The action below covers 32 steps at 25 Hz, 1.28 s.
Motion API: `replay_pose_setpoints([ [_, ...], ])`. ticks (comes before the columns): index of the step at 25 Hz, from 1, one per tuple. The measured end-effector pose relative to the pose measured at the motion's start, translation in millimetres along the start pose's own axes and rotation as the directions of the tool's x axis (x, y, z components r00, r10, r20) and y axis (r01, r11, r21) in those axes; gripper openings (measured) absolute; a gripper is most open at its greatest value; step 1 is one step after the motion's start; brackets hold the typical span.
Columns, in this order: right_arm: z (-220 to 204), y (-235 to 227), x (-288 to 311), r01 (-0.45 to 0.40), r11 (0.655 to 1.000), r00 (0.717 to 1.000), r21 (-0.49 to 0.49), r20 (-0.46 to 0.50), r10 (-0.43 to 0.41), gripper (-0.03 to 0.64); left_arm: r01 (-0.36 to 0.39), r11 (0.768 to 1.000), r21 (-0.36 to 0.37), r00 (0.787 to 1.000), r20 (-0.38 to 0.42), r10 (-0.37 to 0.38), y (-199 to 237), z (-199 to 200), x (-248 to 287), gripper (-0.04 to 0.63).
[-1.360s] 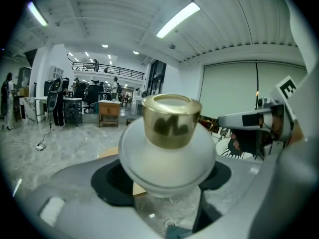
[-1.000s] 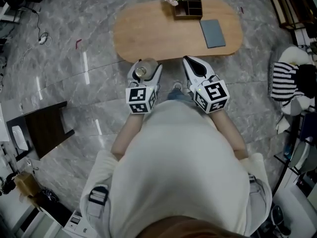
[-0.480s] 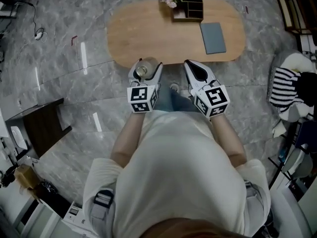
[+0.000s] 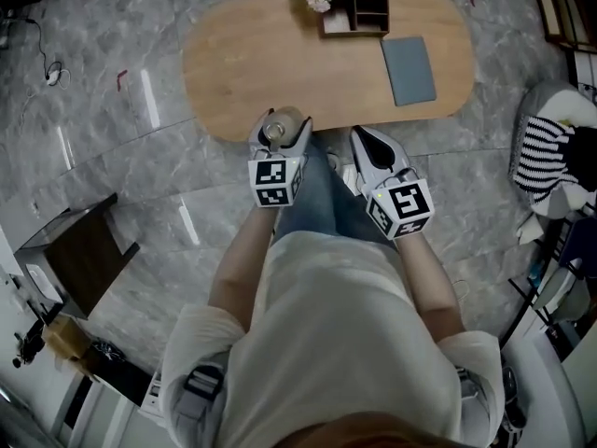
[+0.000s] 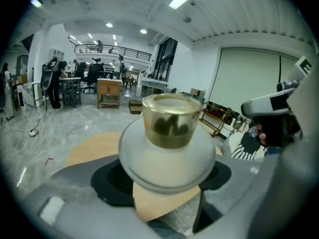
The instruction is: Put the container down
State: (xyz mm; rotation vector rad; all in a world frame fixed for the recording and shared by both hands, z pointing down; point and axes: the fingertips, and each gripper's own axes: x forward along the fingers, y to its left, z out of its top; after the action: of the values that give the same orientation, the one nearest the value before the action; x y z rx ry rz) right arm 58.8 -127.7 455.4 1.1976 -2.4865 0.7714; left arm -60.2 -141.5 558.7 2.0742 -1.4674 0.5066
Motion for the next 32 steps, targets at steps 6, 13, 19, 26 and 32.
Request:
replay_pose_setpoints([
  [6,-21.3,-29.5,45.3,0.017,0.999,0.998,0.037,-0.062,-0.015,0.002,0.002,1.0,0.03,0.998,-0.058,-0.001,19.0,-25.7,62.0,0.35],
  [13,-53.4,-50.1,92.6,0.02,0.997,0.993,0.074,-0.122,-0.01,0.002,0.003,0.997,0.075,0.99,-0.141,0.007,45.3,-69.9,126.3,0.35],
  [19,-78.3,-64.9,119.4,0.024,0.994,0.987,0.105,-0.164,-0.007,0.002,0.01,0.992,0.128,0.982,-0.188,0.014,62.1,-94.6,173.3,0.35],
  [26,-95.2,-77.6,139.5,0.026,0.99,0.981,0.142,-0.192,0.002,0.002,0.016,0.988,0.152,0.973,-0.23,0.02,75.7,-122.8,211.9,0.35],
  [32,-106.3,-80.8,144.3,0.029,0.988,0.977,0.149,-0.213,0.004,0.002,0.03,0.985,0.168,0.975,-0.223,0.009,79.9,-126.7,230.5,0.35],
])
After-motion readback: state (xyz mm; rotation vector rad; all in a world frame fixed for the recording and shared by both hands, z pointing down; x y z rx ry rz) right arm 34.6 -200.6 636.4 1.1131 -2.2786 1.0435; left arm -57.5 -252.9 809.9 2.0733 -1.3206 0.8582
